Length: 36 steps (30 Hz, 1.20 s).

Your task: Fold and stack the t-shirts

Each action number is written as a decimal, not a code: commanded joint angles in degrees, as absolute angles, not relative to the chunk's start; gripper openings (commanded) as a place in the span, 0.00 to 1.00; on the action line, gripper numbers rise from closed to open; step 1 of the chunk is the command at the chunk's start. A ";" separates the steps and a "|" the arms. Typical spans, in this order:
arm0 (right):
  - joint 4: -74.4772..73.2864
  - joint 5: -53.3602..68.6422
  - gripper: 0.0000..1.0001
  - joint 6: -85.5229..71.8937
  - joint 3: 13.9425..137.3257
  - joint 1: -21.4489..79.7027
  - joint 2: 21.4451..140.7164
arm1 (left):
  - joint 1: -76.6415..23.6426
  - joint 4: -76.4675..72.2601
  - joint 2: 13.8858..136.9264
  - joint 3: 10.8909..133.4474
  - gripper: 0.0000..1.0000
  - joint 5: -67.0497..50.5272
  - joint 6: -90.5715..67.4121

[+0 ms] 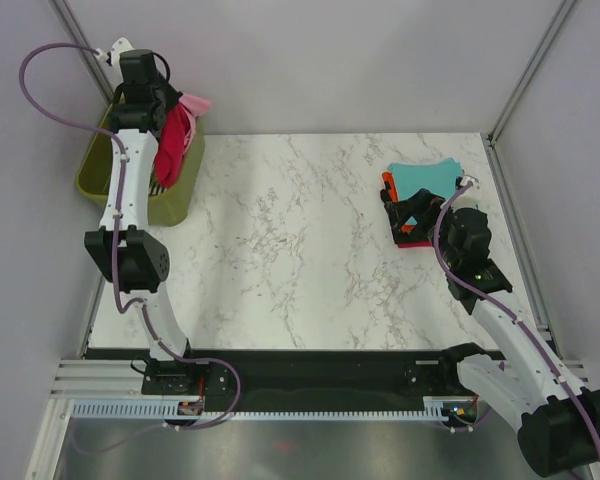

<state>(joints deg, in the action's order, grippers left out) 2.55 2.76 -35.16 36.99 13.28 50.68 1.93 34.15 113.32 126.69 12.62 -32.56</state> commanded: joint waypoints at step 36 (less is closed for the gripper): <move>3.96 3.69 0.98 -35.59 37.44 13.18 51.06 | 10.46 24.88 98.09 119.64 0.02 -5.87 -42.26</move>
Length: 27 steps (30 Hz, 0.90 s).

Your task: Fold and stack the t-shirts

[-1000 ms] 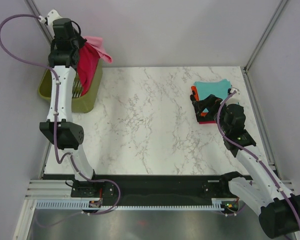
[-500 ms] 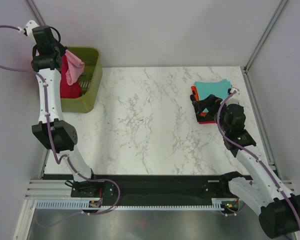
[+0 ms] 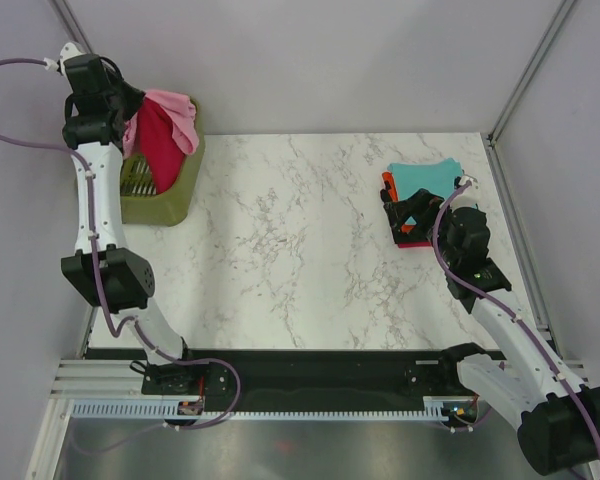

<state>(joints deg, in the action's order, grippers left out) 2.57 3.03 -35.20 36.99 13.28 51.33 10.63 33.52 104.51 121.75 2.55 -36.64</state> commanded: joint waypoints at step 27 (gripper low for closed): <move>4.31 4.39 0.98 -35.95 37.44 13.18 51.77 | 8.79 23.98 100.18 107.48 0.90 -5.02 -36.74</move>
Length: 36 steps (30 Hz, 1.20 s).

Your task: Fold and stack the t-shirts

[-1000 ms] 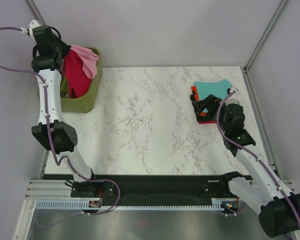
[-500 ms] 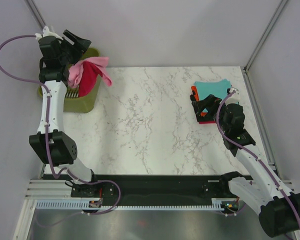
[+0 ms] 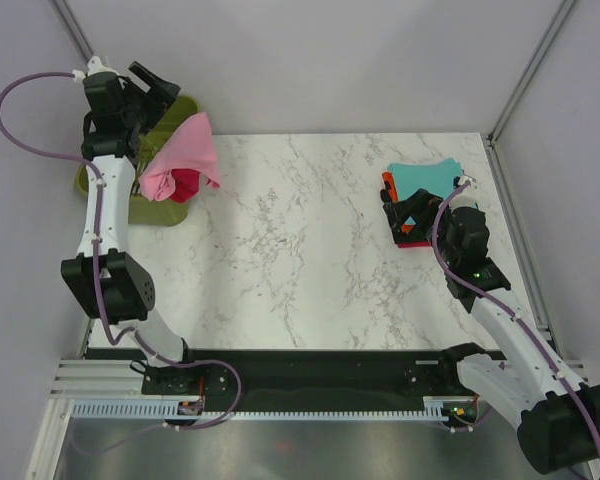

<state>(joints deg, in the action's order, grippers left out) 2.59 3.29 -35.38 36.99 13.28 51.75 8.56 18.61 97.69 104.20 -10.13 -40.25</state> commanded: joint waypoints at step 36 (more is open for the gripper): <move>4.66 5.19 0.98 -36.30 37.35 13.27 52.82 | -15.82 27.51 109.86 105.47 0.98 29.71 4.04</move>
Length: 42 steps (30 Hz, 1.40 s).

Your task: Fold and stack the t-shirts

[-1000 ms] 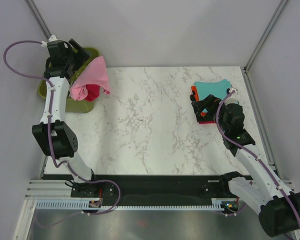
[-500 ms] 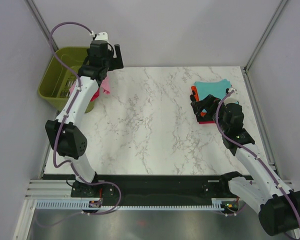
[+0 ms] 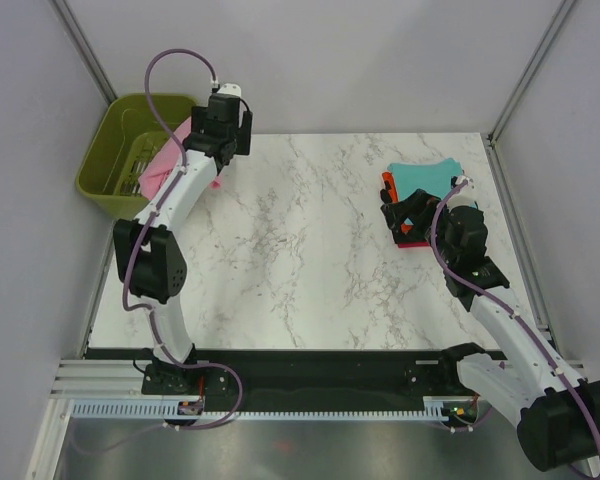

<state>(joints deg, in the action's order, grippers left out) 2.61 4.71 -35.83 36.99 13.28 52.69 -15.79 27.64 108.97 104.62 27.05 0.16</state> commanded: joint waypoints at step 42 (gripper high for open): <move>4.48 4.83 0.98 -36.39 37.53 13.18 52.73 | -10.80 33.04 86.76 120.49 0.02 20.75 -10.01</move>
